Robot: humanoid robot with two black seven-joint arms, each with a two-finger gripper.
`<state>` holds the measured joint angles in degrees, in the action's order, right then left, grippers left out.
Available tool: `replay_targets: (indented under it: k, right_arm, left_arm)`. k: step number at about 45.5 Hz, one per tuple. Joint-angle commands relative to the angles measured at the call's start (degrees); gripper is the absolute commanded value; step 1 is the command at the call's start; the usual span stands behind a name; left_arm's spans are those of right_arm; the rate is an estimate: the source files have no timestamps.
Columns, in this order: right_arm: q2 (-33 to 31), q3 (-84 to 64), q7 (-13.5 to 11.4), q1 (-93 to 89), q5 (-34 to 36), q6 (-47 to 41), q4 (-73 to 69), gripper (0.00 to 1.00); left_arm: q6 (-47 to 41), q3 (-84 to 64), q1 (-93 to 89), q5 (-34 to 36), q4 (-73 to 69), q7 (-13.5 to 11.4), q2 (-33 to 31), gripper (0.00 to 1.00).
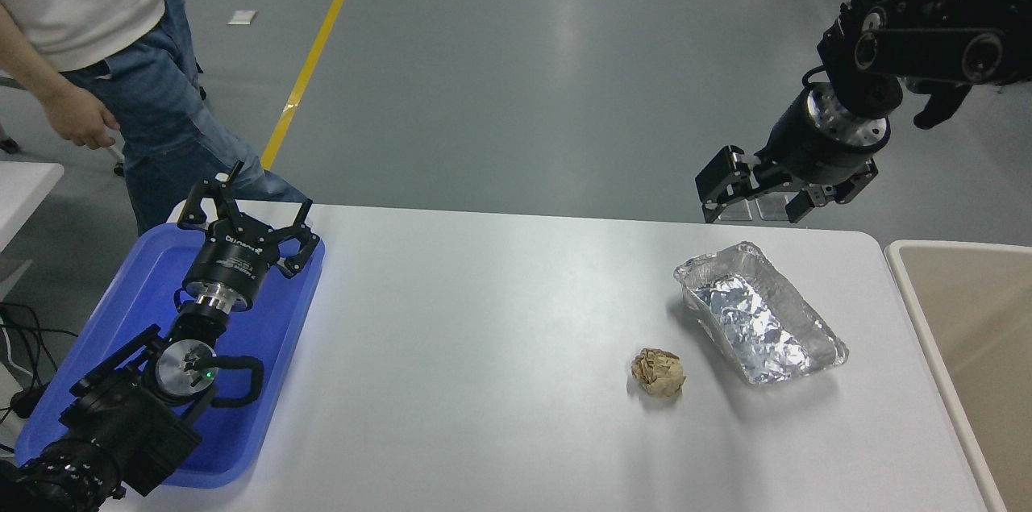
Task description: Pick up foil plate and place in dustbin
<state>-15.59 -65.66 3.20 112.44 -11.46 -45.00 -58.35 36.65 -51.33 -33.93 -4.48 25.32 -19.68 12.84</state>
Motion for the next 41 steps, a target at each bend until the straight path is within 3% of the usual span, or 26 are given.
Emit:
replay_targets:
  k: [1, 10, 24, 41]
  right_arm:
    - [-1.1, 0.4, 0.0, -9.0, -0.6, 0.6, 9.2, 1.0]
    - [-1.5, -0.3, 0.0, -16.2, -3.2, 8.1, 12.4, 1.0]
    - [-8.2, 0.5, -0.1, -18.7, -1.6, 8.8, 9.4, 1.0]
    - [-18.6, 0.8, -0.2, -21.0, 11.1, 10.3, 0.8, 1.0]
  left_arm:
    - [0.0, 0.0, 0.0, 0.0, 0.0, 0.0, 0.0, 1.0]
    - [0.0, 0.0, 0.0, 0.0, 0.0, 0.0, 0.0, 1.0]
    - [0.0, 0.0, 0.0, 0.0, 0.0, 0.0, 0.0, 1.0]
    - [0.0, 0.0, 0.0, 0.0, 0.0, 0.0, 0.0, 1.0]
